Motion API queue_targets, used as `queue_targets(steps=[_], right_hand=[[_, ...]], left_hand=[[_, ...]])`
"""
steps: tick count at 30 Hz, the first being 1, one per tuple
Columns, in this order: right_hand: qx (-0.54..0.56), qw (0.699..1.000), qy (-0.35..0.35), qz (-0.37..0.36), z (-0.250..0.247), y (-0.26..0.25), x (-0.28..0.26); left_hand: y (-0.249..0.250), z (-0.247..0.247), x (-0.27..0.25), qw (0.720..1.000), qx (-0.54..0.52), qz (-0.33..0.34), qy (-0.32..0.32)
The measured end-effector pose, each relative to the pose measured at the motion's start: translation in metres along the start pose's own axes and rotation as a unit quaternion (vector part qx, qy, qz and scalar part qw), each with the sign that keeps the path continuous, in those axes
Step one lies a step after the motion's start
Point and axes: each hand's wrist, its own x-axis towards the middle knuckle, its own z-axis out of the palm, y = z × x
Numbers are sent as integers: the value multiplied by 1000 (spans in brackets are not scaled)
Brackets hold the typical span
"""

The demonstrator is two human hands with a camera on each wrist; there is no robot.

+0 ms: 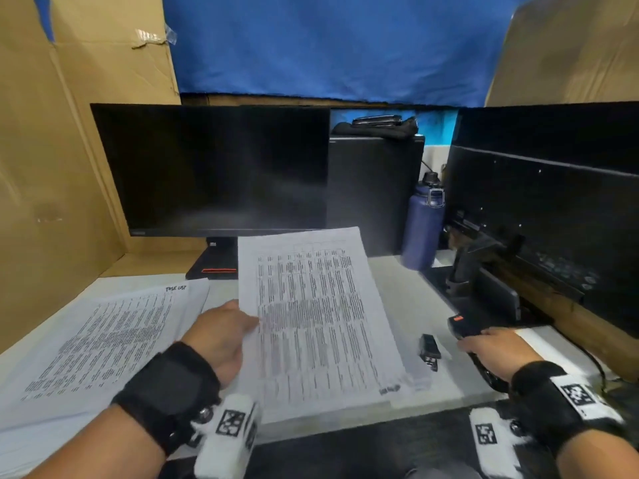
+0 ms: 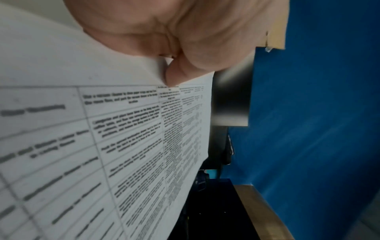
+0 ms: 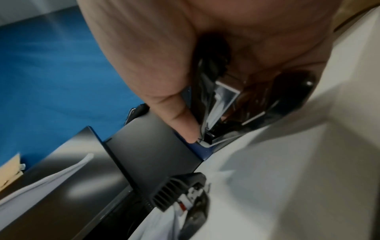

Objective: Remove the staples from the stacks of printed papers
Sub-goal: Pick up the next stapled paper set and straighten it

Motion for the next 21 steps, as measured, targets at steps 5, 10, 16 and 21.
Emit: queue_targets(steps=[5,10,16,21], right_hand=[[-19,1000,12,10,10,16,15],[-25,999,33,-3,12,20,17],[-14,999,41,5,14,21,17],[-13,999,45,-6,14,17,15]], left_hand=[[-9,44,56,998,39,-28,50],[-13,72,67,945,310,-87,55],[-24,69,75,970,224,-46,86],[-18,69,58,847,532,25,15]])
